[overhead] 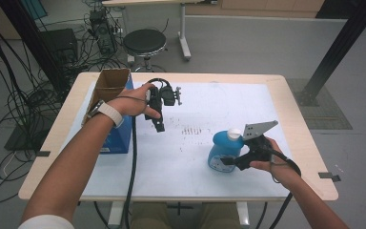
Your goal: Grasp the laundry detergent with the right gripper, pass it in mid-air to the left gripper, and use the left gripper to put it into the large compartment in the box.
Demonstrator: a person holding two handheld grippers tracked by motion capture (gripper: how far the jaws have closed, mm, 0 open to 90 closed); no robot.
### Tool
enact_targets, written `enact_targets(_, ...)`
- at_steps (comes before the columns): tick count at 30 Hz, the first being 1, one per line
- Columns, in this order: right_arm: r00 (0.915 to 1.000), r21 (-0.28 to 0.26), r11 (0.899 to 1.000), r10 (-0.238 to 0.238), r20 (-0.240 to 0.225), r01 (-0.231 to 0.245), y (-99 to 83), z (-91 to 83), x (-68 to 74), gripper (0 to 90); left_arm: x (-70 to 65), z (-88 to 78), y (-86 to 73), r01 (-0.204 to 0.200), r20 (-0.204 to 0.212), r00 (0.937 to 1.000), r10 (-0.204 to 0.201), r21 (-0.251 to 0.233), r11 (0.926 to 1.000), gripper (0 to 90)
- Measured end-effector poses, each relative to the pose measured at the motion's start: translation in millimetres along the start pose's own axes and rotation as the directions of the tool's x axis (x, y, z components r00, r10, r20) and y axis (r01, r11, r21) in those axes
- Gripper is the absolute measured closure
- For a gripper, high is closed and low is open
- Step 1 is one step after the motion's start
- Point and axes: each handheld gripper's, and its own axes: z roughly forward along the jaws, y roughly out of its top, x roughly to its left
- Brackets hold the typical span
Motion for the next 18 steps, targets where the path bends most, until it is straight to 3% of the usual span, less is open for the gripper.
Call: enact_targets(18, 0.9999, -0.027, 1.000, -0.010, -0.002, 0.010, -2.2, 2.2, 0.4, 31.5, 0.1, 0.8, 1.6, -0.001, 0.001, 1.0000, 0.001, -0.001, 1.0000, 9.6)
